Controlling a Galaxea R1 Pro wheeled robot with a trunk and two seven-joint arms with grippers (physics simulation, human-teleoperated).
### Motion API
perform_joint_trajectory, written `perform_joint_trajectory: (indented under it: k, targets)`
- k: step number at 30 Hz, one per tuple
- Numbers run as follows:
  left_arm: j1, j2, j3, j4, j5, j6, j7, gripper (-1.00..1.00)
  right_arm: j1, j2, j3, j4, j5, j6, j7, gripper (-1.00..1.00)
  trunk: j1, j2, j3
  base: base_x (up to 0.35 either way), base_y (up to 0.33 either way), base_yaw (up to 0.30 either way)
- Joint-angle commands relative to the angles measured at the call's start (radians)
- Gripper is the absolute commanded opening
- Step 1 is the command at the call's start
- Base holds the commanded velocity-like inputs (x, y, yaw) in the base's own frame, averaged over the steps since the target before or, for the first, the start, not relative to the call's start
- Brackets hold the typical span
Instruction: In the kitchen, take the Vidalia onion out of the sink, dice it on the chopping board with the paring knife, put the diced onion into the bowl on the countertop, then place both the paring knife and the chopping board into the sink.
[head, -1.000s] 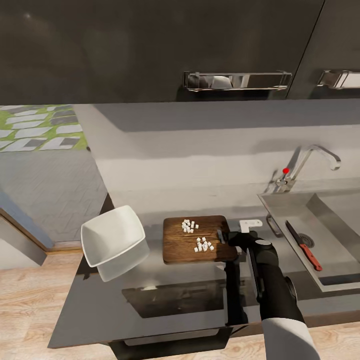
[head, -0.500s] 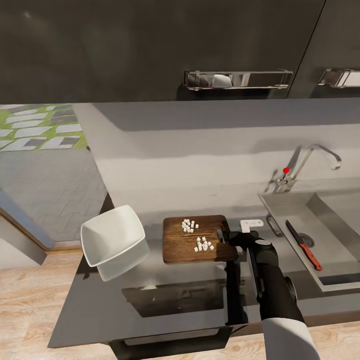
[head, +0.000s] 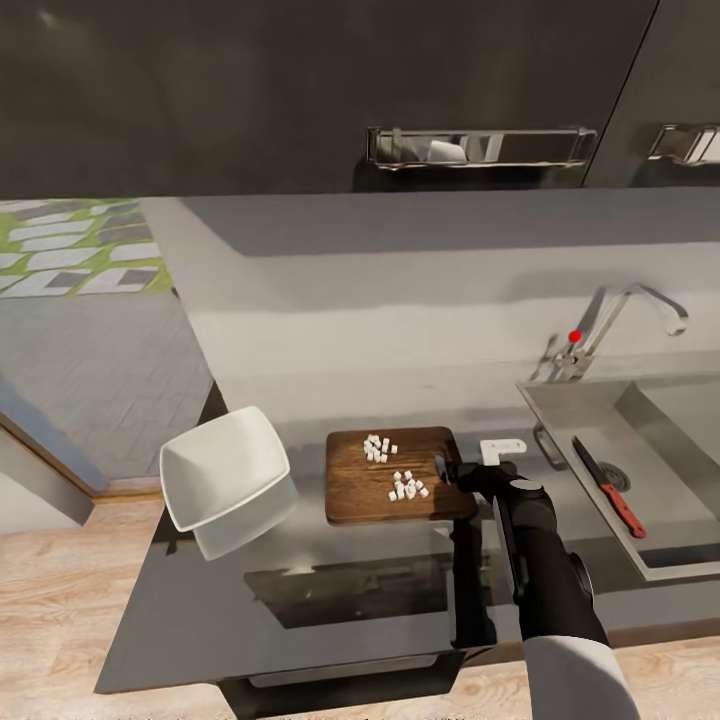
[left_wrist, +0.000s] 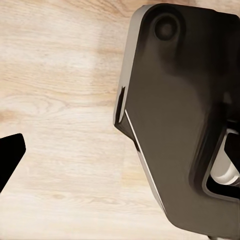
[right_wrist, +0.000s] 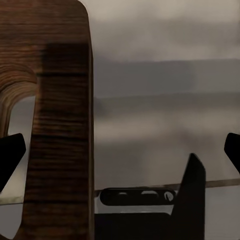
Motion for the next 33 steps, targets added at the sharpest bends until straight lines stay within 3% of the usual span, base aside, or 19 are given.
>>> perform_joint_trajectory:
  k: [1, 25, 26, 33]
  targets:
    - [0.000, 0.001, -0.001, -0.001, 0.010, 0.000, -0.005, 1.00, -0.001, 0.001, -0.002, -0.001, 0.011, 0.003, 0.009, 1.00, 0.001, -0.002, -0.003, 0.000, 0.000, 0.000]
    - [0.000, 0.001, -0.001, -0.001, 0.010, 0.000, -0.005, 1.00, -0.001, 0.001, -0.002, -0.001, 0.010, 0.003, 0.010, 1.00, 0.001, -0.002, -0.021, 0.000, 0.000, 0.000]
    - [0.000, 0.001, -0.001, -0.001, 0.010, 0.000, -0.005, 1.00, -0.001, 0.001, -0.002, -0.001, 0.010, 0.003, 0.010, -1.00, 0.001, -0.002, -0.021, 0.000, 0.000, 0.000]
    - [0.000, 0.000, -0.001, -0.001, 0.010, 0.000, -0.005, 1.00, -0.001, 0.001, -0.002, -0.001, 0.009, 0.003, 0.011, -1.00, 0.001, -0.002, -0.021, 0.000, 0.000, 0.000]
